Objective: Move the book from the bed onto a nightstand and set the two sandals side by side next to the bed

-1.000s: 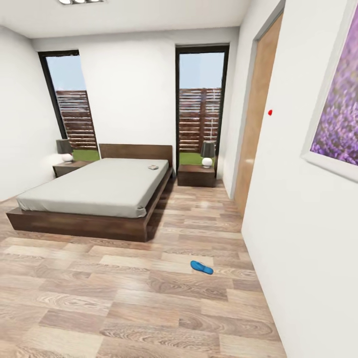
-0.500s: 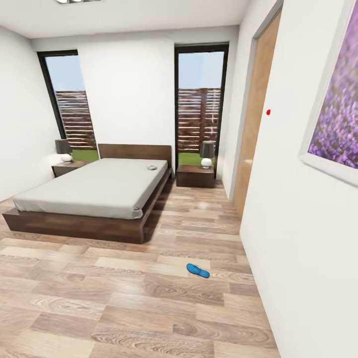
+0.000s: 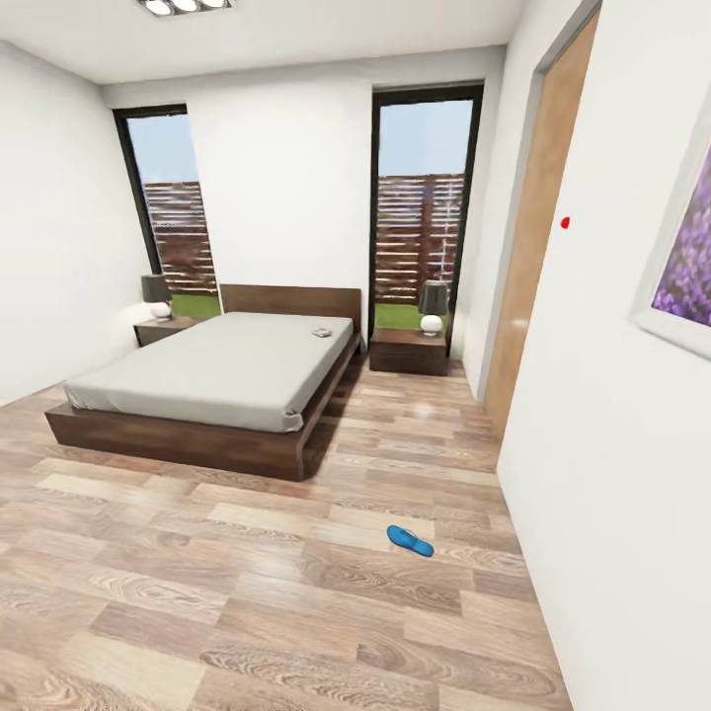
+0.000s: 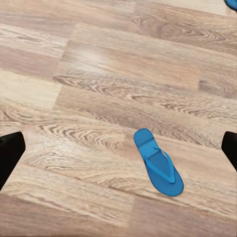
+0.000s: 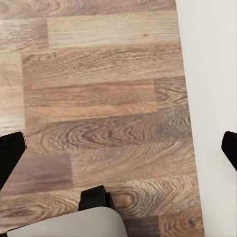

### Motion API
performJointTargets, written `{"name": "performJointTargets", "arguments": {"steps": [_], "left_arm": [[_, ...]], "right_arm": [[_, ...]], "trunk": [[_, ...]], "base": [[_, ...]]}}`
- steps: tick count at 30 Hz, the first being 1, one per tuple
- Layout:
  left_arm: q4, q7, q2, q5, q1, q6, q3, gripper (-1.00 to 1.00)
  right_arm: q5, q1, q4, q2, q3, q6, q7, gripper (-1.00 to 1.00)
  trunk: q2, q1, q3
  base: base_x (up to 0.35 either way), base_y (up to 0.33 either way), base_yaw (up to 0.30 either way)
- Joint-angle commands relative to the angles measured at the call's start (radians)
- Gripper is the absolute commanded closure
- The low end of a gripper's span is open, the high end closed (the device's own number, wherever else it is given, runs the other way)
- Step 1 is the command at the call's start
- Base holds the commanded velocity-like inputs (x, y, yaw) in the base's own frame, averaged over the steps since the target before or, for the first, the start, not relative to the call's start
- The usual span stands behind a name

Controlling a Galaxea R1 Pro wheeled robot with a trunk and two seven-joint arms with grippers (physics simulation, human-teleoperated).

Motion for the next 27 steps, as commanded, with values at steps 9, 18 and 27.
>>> {"name": "performJointTargets", "arguments": {"steps": [9,18,27], "left_arm": [[0.0,0.0,0.0,0.003,0.0,-0.002,0.0,-1.0],[0.0,0.0,0.0,0.003,0.0,-0.002,0.0,-1.0],[0.0,0.0,0.0,0.003,0.0,-0.002,0.0,-1.0]], "right_arm": [[-0.001,-0.001,0.001,0.001,-0.001,-0.003,-0.001,-1.0],[-0.001,-0.001,0.001,0.001,-0.001,-0.003,-0.001,-1.0],[-0.003,-0.001,0.001,0.0,-0.003,-0.003,-0.001,-1.0]], "trunk": [[0.0,0.0,-0.001],[0.0,0.0,-0.001],[0.0,0.0,-0.001]], "base": [[0.0,0.0,0.208],[0.0,0.0,0.023],[0.0,0.0,0.001]]}}
